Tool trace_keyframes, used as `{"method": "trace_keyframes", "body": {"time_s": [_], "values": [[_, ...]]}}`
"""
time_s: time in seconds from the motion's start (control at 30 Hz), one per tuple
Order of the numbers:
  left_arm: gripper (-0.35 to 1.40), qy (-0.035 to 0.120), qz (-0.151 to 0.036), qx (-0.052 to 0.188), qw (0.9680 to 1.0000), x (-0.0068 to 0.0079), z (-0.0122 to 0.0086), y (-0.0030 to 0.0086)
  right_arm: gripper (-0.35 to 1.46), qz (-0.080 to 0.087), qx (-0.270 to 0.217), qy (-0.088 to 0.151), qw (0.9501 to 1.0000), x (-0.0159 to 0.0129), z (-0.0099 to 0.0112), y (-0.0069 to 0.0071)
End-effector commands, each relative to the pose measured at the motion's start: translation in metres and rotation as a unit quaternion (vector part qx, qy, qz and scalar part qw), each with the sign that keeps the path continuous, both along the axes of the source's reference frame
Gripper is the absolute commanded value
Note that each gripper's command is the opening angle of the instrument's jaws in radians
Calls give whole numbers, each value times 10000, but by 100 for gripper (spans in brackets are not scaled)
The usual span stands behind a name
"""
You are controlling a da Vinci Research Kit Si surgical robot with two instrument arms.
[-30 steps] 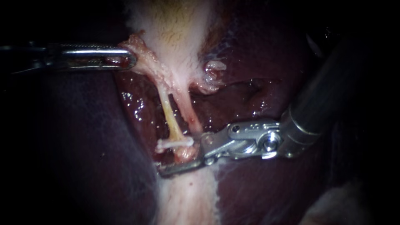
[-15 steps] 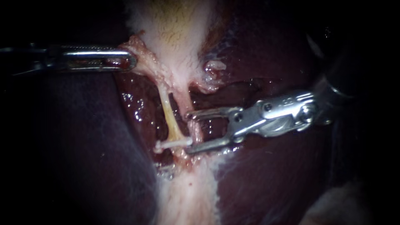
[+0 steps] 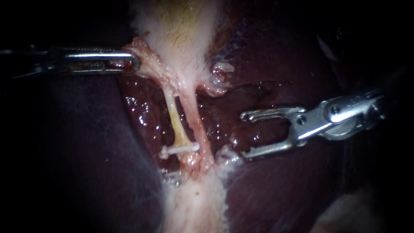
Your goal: Going back first clip left tube
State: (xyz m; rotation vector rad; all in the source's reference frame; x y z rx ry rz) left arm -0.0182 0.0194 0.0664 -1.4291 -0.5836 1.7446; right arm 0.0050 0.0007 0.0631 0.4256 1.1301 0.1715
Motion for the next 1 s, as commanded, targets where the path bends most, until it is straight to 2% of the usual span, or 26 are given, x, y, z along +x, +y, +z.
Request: {"method": "trace_keyframes", "body": {"time_s": [0.03, 0.2, 0.33, 0.77, 1.0], "values": [[-35, -1, 2, -1, 10000, 0, 0, 0, 49, 23, -15, -7, 10000, -2, -1, 2], [-35, -8, 3, -43, 10000, -3, 3, -3, 49, 46, -8, -39, 10000, -6, -2, 4], [-35, 13, 56, -56, 10000, -11, 12, -8, 50, 45, -8, -38, 10000, -6, -2, 4], [-35, 213, 241, -100, 9994, -49, 77, -18, 50, 44, -8, -37, 10000, -7, -2, 3], [-35, 250, 269, -96, 9993, -59, 93, -20, 50, 44, -8, -38, 10000, -7, -2, 3]]}}
